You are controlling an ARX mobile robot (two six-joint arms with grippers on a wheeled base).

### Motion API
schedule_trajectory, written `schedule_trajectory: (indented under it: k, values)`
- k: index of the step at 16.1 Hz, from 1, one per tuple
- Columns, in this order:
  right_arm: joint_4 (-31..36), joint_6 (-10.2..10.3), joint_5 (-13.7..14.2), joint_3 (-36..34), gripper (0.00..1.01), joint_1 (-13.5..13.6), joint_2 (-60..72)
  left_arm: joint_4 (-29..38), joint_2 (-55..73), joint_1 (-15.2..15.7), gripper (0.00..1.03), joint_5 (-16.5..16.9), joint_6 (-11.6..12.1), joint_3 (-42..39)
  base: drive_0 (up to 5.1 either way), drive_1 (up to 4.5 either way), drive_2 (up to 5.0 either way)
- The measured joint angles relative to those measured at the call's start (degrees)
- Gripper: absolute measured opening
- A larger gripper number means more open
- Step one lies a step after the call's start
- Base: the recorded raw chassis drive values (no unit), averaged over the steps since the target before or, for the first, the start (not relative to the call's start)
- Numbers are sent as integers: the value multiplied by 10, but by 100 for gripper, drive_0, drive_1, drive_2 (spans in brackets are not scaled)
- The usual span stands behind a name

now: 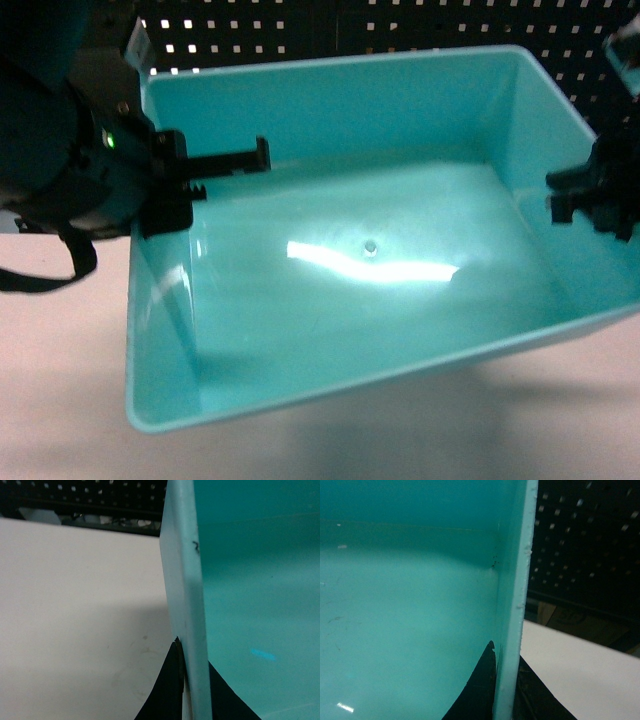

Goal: Stack blue boxes stably on right

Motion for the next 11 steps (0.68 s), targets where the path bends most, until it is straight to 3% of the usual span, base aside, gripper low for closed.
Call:
schedule_trajectory:
  k: [5, 8, 11]
  values:
    - [-19, 23, -7, 53, 7, -8, -96, 9, -82, 11, 2, 17, 44, 51, 0, 0, 0]
    - [-19, 26, 0, 55, 7, -11, -163, 61, -120, 13, 2, 28, 79, 46, 0, 0, 0]
    - [-25, 30, 1, 55, 7, -11, -155, 56, -124, 13, 2, 28, 85, 44, 0, 0, 0]
